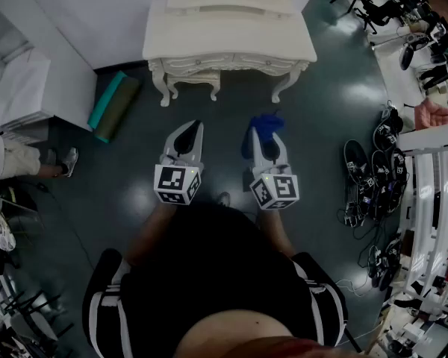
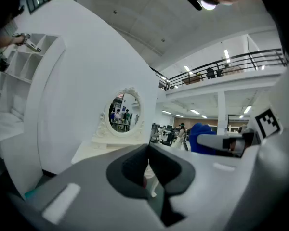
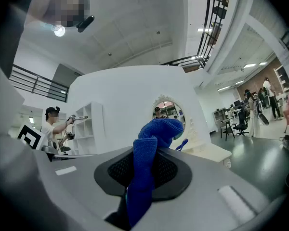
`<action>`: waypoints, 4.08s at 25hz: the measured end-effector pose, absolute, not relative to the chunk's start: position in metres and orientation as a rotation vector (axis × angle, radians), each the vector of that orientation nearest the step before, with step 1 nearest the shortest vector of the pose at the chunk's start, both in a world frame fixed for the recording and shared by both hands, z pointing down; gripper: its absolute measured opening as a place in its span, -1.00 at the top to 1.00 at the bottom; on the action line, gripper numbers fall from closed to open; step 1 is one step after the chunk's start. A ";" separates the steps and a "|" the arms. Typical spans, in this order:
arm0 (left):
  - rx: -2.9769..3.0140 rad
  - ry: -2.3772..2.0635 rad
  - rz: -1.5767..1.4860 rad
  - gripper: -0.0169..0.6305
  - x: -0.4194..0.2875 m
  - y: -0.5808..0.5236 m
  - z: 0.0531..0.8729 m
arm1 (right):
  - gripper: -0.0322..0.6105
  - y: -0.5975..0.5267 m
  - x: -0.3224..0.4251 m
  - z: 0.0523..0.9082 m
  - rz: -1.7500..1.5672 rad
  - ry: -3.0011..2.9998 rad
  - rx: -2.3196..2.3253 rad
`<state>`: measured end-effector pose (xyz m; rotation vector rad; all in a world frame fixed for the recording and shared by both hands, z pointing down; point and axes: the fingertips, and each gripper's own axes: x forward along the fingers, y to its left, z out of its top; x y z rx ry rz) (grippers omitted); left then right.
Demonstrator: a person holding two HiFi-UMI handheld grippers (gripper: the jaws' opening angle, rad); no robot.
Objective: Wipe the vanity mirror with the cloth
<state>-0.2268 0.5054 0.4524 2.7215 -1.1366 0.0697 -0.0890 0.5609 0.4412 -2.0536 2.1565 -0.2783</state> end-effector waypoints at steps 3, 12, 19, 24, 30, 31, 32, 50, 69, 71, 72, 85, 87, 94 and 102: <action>2.701 -1.113 0.060 0.91 -0.227 0.510 0.451 | 0.68 0.565 -0.089 0.439 -0.280 2.154 -2.061; 2.683 -1.115 0.045 0.91 -0.243 0.500 0.452 | 0.68 0.557 -0.101 0.441 -0.281 2.157 -2.070; 2.696 -1.106 0.046 0.91 -0.261 0.487 0.450 | 0.68 0.545 -0.115 0.438 -0.312 2.109 -2.051; 2.702 -1.100 0.044 0.91 -0.283 0.476 0.451 | 0.68 0.537 -0.129 0.438 -0.298 2.086 -2.088; 2.726 -1.057 0.030 0.91 -0.301 0.462 0.453 | 0.68 0.529 -0.142 0.441 -0.261 2.050 -2.138; 2.728 -1.054 0.031 0.91 -0.301 0.459 0.455 | 0.68 0.527 -0.143 0.443 -0.261 2.044 -2.144; 2.725 -1.051 0.031 0.91 -0.301 0.456 0.458 | 0.68 0.526 -0.143 0.445 -0.265 2.038 -2.149; 2.740 -1.087 -0.010 0.91 -0.212 0.340 0.451 | 0.68 0.399 -0.057 0.446 -0.225 2.046 -2.097; 2.751 -1.114 0.008 0.91 -0.032 0.209 0.436 | 0.68 0.262 0.100 0.447 -0.266 2.096 -2.017; 2.739 -1.131 0.006 0.91 -0.024 0.199 0.436 | 0.68 0.249 0.112 0.446 -0.264 2.092 -2.012; 2.733 -1.139 0.005 0.91 -0.022 0.194 0.435 | 0.68 0.243 0.117 0.444 -0.261 2.088 -2.008; 2.727 -1.131 0.026 0.91 0.004 0.150 0.442 | 0.68 0.200 0.148 0.453 -0.276 2.069 -2.023; 2.724 -1.121 0.029 0.91 0.010 0.137 0.442 | 0.68 0.188 0.152 0.453 -0.278 2.063 -2.027; 2.704 -1.122 0.027 0.91 0.019 0.091 0.448 | 0.68 0.142 0.162 0.454 -0.276 2.066 -2.041; 2.705 -1.132 0.017 0.91 0.017 0.023 0.446 | 0.68 0.077 0.165 0.453 -0.271 2.066 -2.060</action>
